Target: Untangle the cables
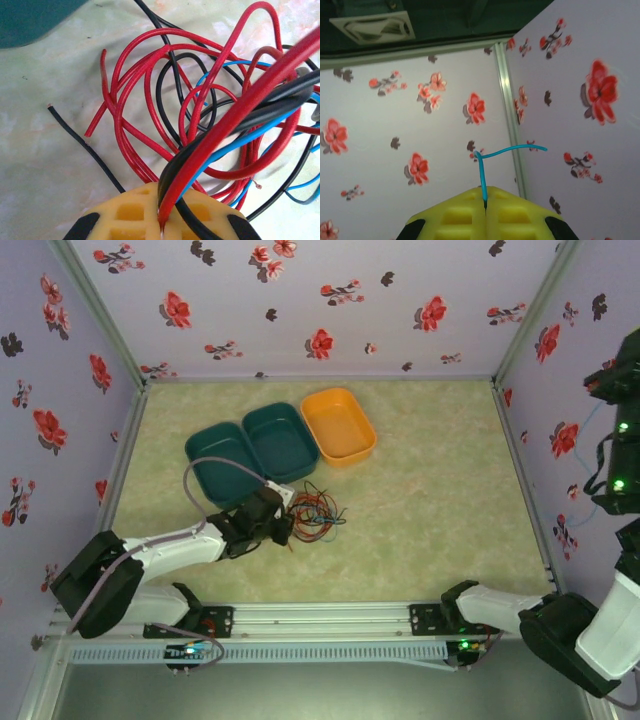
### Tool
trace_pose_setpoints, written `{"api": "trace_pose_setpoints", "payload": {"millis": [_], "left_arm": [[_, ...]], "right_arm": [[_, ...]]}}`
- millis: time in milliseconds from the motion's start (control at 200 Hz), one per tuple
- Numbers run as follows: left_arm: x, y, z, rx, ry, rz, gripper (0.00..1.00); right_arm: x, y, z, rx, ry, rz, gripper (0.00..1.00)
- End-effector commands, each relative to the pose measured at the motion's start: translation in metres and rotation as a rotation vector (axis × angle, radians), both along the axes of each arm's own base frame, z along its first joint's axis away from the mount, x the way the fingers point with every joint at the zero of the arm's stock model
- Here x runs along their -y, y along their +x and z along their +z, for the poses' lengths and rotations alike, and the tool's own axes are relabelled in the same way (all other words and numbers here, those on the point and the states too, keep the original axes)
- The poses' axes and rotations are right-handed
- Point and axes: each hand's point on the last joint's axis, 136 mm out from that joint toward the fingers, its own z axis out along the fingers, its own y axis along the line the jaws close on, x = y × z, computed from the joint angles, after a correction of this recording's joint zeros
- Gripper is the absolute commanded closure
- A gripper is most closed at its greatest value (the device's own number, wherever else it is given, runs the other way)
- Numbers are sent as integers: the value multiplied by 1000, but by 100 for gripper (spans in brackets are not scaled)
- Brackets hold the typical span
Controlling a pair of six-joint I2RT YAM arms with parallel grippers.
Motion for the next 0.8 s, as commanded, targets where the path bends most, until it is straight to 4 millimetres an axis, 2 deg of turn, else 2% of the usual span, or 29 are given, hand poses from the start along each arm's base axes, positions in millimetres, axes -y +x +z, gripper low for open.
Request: {"api": "trace_pose_setpoints", "payload": {"millis": [0,110,255,525,665,795], "left_arm": [[15,10,31,56,-88,-7,100],[20,13,38,77,-120,-9,100],[24,13,38,82,-129,-23,100],[33,17,37,92,-139,-54,100],[35,18,38,101,-144,-65,100],[36,17,34,102,-140,-72,100]], "right_arm": [[-26,35,-28,-106,-13,61,100],[-44,62,-46,-159,-20,82,100],[-77,99,-59,-201,-38,162,100],[-152,182,-81,-226,-19,340,100],[-179,211,-89,-229,-9,398,100],[-201,237,-107,-255,-3,443,100]]}}
